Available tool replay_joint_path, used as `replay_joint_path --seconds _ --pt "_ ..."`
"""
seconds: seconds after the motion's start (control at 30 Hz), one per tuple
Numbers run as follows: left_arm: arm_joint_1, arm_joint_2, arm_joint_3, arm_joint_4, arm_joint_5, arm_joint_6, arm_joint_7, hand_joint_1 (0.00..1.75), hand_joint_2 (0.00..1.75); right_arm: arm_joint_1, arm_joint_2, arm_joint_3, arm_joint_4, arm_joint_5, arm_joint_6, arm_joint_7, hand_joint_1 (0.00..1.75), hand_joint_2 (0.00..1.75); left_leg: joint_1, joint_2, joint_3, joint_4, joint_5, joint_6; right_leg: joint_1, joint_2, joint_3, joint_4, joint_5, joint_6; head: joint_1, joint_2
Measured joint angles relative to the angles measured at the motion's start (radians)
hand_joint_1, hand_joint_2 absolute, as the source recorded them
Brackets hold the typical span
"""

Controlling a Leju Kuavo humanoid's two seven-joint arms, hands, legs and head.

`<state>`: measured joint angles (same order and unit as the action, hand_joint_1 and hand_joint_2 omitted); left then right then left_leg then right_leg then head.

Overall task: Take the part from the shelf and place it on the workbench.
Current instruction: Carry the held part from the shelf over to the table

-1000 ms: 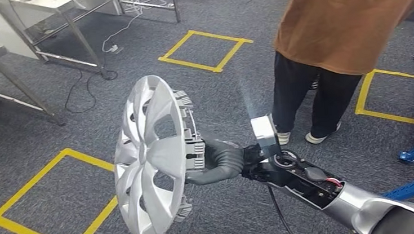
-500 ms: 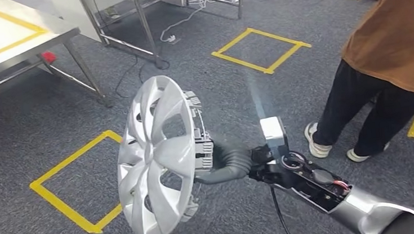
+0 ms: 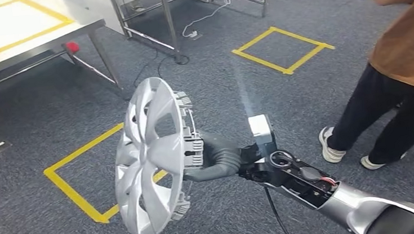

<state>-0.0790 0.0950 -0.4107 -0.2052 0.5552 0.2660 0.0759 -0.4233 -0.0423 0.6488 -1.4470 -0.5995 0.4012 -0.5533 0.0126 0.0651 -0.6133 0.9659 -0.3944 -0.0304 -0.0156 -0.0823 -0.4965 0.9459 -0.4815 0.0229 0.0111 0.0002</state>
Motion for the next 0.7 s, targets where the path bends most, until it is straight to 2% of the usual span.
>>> replay_joint_path --seconds 0.07,0.1,0.13,0.17,0.2,0.23,0.27,0.3,0.33,0.37,0.43,0.47,0.5,0.57,0.6,0.63,0.7 --pt "0.002 0.001 -0.002 0.000 -0.001 -0.001 -0.002 0.00 1.75 0.002 0.000 -0.009 -0.010 0.000 -0.003 0.000 1.75 1.75 -0.002 -0.017 0.001 -0.001 -0.005 0.017 0.001 -0.014 0.007 -0.001 -0.007 0.010 0.010 0.000" --pt "0.004 0.001 -0.003 0.000 -0.002 -0.002 -0.004 0.00 1.75 0.004 -0.001 -0.013 -0.016 0.000 -0.005 0.000 1.75 1.75 -0.002 -0.026 0.003 -0.001 -0.007 0.024 -0.001 -0.007 0.007 0.006 -0.017 0.015 0.015 0.000" --pt "0.005 0.001 -0.005 0.000 -0.002 -0.003 -0.005 0.00 1.75 0.006 -0.003 -0.018 -0.023 0.000 -0.007 0.001 1.75 1.75 -0.001 -0.035 0.005 -0.003 -0.007 0.031 -0.004 0.009 -0.002 0.030 -0.037 0.019 0.018 0.000" --pt "0.004 0.002 -0.008 0.000 -0.003 -0.004 -0.006 0.00 1.75 0.009 -0.004 -0.022 -0.028 0.000 -0.009 0.001 1.75 1.75 0.000 -0.044 0.007 -0.004 -0.008 0.037 -0.005 0.031 -0.021 0.076 -0.064 0.021 0.023 0.000" --pt "0.003 0.002 -0.010 0.000 -0.003 -0.005 -0.006 0.00 1.75 0.014 -0.008 -0.027 -0.033 0.000 -0.010 0.001 1.75 1.75 -0.001 -0.054 0.008 -0.004 -0.009 0.042 -0.004 0.054 -0.052 0.143 -0.097 0.021 0.028 0.000" --pt "0.002 0.002 -0.013 0.000 -0.004 -0.006 -0.007 0.00 1.75 0.020 -0.011 -0.031 -0.037 0.000 -0.012 0.001 1.75 1.75 -0.002 -0.065 0.009 -0.004 -0.009 0.046 -0.003 0.067 -0.088 0.217 -0.126 0.020 0.034 0.000" --pt "0.001 0.002 -0.015 0.000 -0.004 -0.007 -0.007 0.00 1.75 0.027 -0.015 -0.036 -0.039 0.000 -0.013 0.001 1.75 1.75 -0.004 -0.079 0.010 -0.004 -0.010 0.048 -0.001 0.072 -0.120 0.276 -0.142 0.018 0.039 0.000" --pt "0.001 0.002 -0.017 0.000 -0.004 -0.008 -0.007 0.00 1.75 0.033 -0.019 -0.039 -0.041 0.000 -0.014 0.002 1.75 1.75 -0.007 -0.092 0.012 -0.004 -0.011 0.049 0.000 0.075 -0.138 0.305 -0.140 0.015 0.042 0.000" --pt "0.002 0.002 -0.019 0.000 -0.004 -0.009 -0.007 0.00 1.75 0.037 -0.022 -0.042 -0.043 0.000 -0.014 0.002 1.75 1.75 -0.008 -0.106 0.015 -0.004 -0.011 0.050 0.001 0.078 -0.139 0.294 -0.118 0.010 0.045 0.000" --pt "0.003 0.002 -0.021 0.000 -0.004 -0.009 -0.007 0.00 1.75 0.040 -0.024 -0.044 -0.046 0.000 -0.014 0.002 1.75 1.75 -0.010 -0.120 0.018 -0.003 -0.012 0.050 0.003 0.084 -0.123 0.246 -0.079 0.004 0.047 0.000" --pt "0.002 0.001 -0.023 0.000 -0.004 -0.010 -0.008 0.00 1.75 0.041 -0.028 -0.048 -0.053 0.000 -0.014 0.003 1.75 1.75 -0.011 -0.145 0.020 -0.002 -0.013 0.049 0.005 0.119 -0.075 0.116 -0.004 -0.010 0.048 0.000" --pt "0.001 0.000 -0.024 0.000 -0.004 -0.010 -0.009 0.00 1.75 0.041 -0.030 -0.050 -0.056 0.000 -0.016 0.003 1.75 1.75 -0.011 -0.156 0.018 -0.001 -0.012 0.046 0.005 0.136 -0.056 0.066 0.013 -0.015 0.048 0.000" --pt "0.001 0.000 -0.024 0.000 -0.004 -0.012 -0.009 0.00 1.75 0.041 -0.031 -0.053 -0.059 0.000 -0.017 0.003 1.75 1.75 -0.010 -0.167 0.014 0.000 -0.010 0.042 0.006 0.147 -0.042 0.038 0.017 -0.017 0.047 0.000" --pt "0.005 0.001 -0.025 0.000 -0.004 -0.013 -0.010 0.00 1.75 0.041 -0.032 -0.058 -0.065 0.000 -0.020 0.003 1.75 1.75 -0.009 -0.186 0.006 -0.002 -0.004 0.031 0.004 0.138 -0.029 0.019 0.012 -0.019 0.047 0.000" --pt "0.008 0.001 -0.025 0.000 -0.004 -0.014 -0.010 0.00 1.75 0.040 -0.032 -0.060 -0.068 0.000 -0.021 0.003 1.75 1.75 -0.009 -0.181 0.004 0.000 -0.004 0.025 0.002 0.128 -0.024 0.013 0.015 -0.021 0.045 0.000" --pt "0.010 0.002 -0.025 0.000 -0.004 -0.014 -0.010 0.00 1.75 0.040 -0.032 -0.061 -0.070 0.000 -0.021 0.003 1.75 1.75 -0.012 -0.164 -0.003 0.014 -0.014 0.018 -0.001 0.118 -0.021 0.007 0.018 -0.025 0.040 0.000" --pt "0.006 0.002 -0.026 0.000 -0.003 -0.015 -0.010 0.00 1.75 0.040 -0.032 -0.063 -0.073 0.000 -0.021 0.004 1.75 1.75 -0.011 -0.111 -0.045 0.102 -0.064 0.008 -0.002 0.094 -0.016 -0.001 0.023 -0.030 0.023 0.000"
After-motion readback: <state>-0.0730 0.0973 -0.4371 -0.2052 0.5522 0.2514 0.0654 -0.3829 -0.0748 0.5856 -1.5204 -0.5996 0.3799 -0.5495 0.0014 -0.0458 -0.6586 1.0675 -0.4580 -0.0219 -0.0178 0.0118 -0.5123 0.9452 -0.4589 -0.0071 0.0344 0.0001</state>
